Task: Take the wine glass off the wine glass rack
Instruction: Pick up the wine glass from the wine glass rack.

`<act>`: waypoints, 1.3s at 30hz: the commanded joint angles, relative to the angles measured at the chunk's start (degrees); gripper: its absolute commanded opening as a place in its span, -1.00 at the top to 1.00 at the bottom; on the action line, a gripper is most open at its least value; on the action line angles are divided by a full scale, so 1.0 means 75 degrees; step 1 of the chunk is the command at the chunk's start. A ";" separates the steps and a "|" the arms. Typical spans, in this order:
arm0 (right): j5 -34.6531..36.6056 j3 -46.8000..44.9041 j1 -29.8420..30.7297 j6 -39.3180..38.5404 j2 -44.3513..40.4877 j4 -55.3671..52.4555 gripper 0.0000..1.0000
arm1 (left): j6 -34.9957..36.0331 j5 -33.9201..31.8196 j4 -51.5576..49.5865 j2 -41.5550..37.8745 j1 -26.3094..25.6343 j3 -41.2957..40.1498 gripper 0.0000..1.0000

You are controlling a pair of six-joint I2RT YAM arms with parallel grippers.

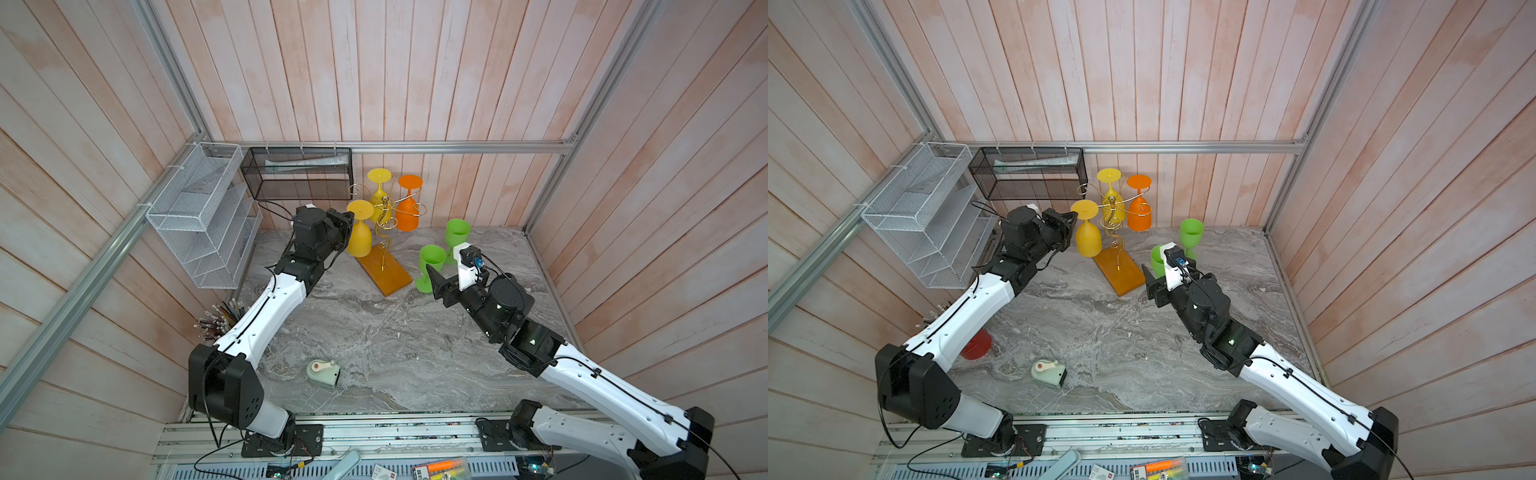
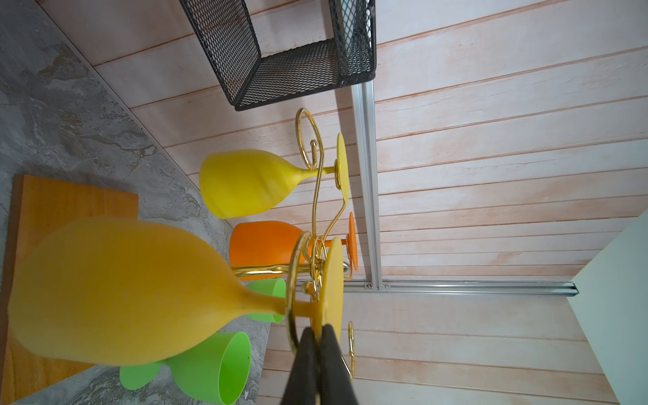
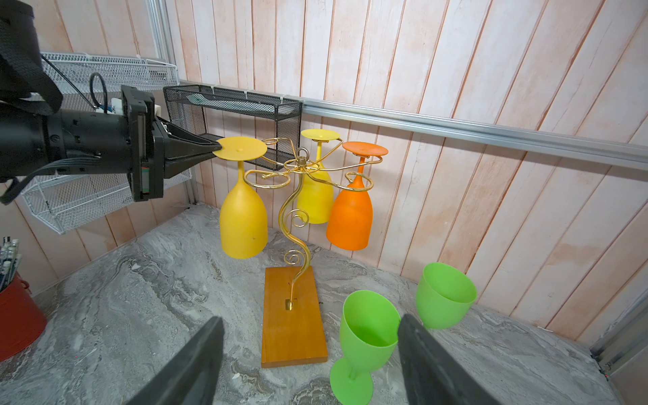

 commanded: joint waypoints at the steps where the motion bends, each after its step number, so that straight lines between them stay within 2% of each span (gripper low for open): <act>1: -0.0057 0.0158 0.0047 0.0125 -0.0151 0.0032 -0.54 | 0.0179 0.0028 0.0089 -0.0274 0.0040 0.0161 1.00; 15: -0.0051 0.0117 0.0048 0.0205 -0.0209 0.0012 -0.54 | 0.0155 0.0049 0.0084 -0.0473 0.0043 0.0042 1.00; 29: -0.0141 0.0071 0.0051 0.0339 -0.0218 0.0022 -0.54 | 0.0090 0.0038 0.0083 -0.1195 0.0276 -0.0696 1.00; 39: -0.0144 0.0116 0.0047 0.0334 -0.0204 -0.0013 -0.53 | 0.0211 0.0108 0.0066 -0.0900 0.0479 -0.0366 1.00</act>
